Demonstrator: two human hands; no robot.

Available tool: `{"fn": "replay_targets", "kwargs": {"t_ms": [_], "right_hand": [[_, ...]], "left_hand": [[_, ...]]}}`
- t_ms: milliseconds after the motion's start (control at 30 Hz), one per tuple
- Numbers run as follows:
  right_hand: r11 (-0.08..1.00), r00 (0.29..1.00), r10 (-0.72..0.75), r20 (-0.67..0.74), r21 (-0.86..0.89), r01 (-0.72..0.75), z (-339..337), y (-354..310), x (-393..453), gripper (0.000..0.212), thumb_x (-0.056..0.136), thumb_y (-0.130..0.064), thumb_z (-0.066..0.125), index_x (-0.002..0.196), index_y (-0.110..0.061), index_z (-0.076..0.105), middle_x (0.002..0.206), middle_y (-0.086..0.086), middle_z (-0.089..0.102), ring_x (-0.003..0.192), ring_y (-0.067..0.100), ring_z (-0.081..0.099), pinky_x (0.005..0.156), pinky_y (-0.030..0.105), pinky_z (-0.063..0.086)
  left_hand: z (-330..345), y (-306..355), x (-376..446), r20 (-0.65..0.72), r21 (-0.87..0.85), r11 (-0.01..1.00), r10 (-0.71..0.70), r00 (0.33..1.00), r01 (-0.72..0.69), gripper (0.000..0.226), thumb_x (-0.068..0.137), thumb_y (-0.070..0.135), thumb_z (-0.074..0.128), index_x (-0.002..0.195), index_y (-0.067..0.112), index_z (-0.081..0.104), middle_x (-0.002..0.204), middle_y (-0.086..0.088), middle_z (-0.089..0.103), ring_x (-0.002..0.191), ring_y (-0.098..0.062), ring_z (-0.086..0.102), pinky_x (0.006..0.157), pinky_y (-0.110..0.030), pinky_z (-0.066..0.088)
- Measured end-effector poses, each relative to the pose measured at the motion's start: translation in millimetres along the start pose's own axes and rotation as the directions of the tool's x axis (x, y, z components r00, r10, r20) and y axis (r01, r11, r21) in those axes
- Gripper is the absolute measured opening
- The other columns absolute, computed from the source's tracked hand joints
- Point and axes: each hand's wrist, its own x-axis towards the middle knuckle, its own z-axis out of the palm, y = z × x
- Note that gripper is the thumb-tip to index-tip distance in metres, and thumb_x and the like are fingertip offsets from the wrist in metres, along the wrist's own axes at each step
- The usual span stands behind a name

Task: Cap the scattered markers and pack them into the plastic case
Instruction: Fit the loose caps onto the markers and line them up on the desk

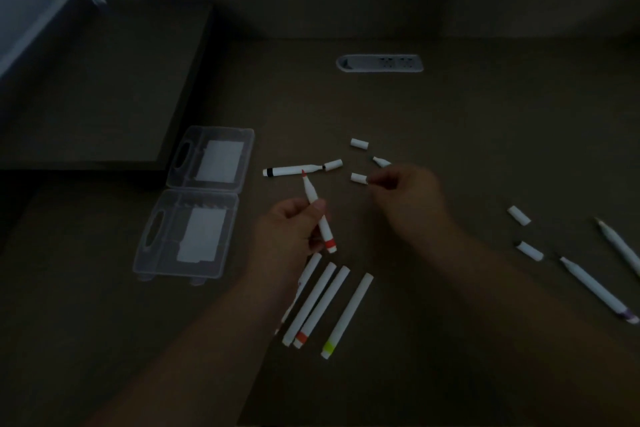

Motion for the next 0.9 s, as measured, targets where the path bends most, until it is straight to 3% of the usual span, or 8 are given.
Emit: {"fn": "replay_targets", "kwargs": {"t_ms": [67,133,333,433,533,633,800,900], "right_hand": [[0.926,0.988,-0.153,-0.023,-0.353,0.135,9,4,20,0.029,0.095,-0.029,0.058,0.123,-0.027,0.062,0.125,-0.002,0.058,0.111,0.012,0.054,0.094,0.033,0.048],[0.808,0.966,-0.258,0.021,-0.544,0.227,17,2,34,0.031,0.095,-0.034,0.056,0.125,-0.025,0.061,0.126,0.002,0.056,0.117,0.017,0.050,0.099,0.035,0.043],[0.706,0.975,-0.200,0.101,-0.675,0.215,25,-12,46,0.031,0.100,-0.031,0.049,0.124,-0.016,0.061,0.127,0.009,0.056,0.117,0.022,0.050,0.099,0.036,0.041],[0.786,0.986,-0.121,0.111,-0.596,0.164,22,-16,39,0.029,0.100,-0.031,0.050,0.121,-0.016,0.062,0.120,0.006,0.058,0.109,0.018,0.054,0.094,0.034,0.044],[0.963,0.994,-0.071,0.085,-0.255,0.090,16,-14,16,0.021,0.097,-0.030,0.056,0.117,-0.026,0.061,0.111,-0.005,0.059,0.093,0.005,0.054,0.080,0.026,0.046],[0.998,0.989,-0.068,0.132,-0.002,0.068,13,-13,-14,0.013,0.095,-0.028,0.059,0.105,-0.036,0.059,0.102,-0.015,0.056,0.087,-0.002,0.052,0.068,0.015,0.040],[0.987,0.973,-0.158,0.167,-0.004,0.161,6,-17,-47,0.028,0.090,-0.022,0.065,0.085,-0.046,0.050,0.093,-0.019,0.053,0.086,-0.004,0.052,0.066,0.012,0.040],[0.971,0.960,-0.234,0.155,-0.020,0.239,-1,-13,-54,0.034,0.088,-0.018,0.067,0.082,-0.046,0.049,0.093,-0.020,0.052,0.088,-0.007,0.052,0.069,0.011,0.040]], "left_hand": [[-5,-4,-1,0.005,0.041,0.999,0.005,1.000,-0.005,0.017,0.094,0.023,0.060,0.109,0.015,0.067,0.100,-0.006,0.069,0.090,-0.020,0.069,0.085,-0.041,0.059],[-10,-7,-3,0.013,0.067,0.997,0.023,1.000,-0.024,0.013,0.094,0.024,0.060,0.103,0.018,0.068,0.097,-0.005,0.070,0.090,-0.020,0.069,0.087,-0.044,0.058],[-19,-9,1,0.036,0.102,0.994,0.044,0.998,-0.047,0.014,0.094,0.026,0.061,0.103,0.019,0.068,0.096,-0.003,0.071,0.085,-0.016,0.069,0.072,-0.030,0.058],[-21,-5,2,0.030,0.084,0.995,0.042,0.999,-0.045,0.012,0.094,0.026,0.062,0.101,0.019,0.068,0.096,-0.005,0.071,0.089,-0.020,0.070,0.080,-0.037,0.060],[-21,1,5,0.034,0.075,0.996,0.048,0.998,-0.050,0.012,0.094,0.025,0.062,0.102,0.019,0.068,0.095,-0.004,0.071,0.088,-0.019,0.070,0.082,-0.038,0.060],[-20,7,8,0.045,0.080,0.995,0.052,0.998,-0.056,0.012,0.095,0.025,0.061,0.103,0.019,0.068,0.097,-0.004,0.070,0.088,-0.017,0.070,0.080,-0.035,0.060],[-12,22,9,0.065,0.027,0.998,0.057,0.996,-0.059,0.013,0.094,0.023,0.062,0.103,0.016,0.069,0.098,-0.006,0.070,0.091,-0.020,0.070,0.082,-0.040,0.060],[-7,28,9,0.088,0.014,0.997,0.068,0.994,-0.069,0.015,0.095,0.021,0.061,0.106,0.015,0.068,0.097,-0.006,0.068,0.086,-0.018,0.067,0.074,-0.034,0.059]]}}
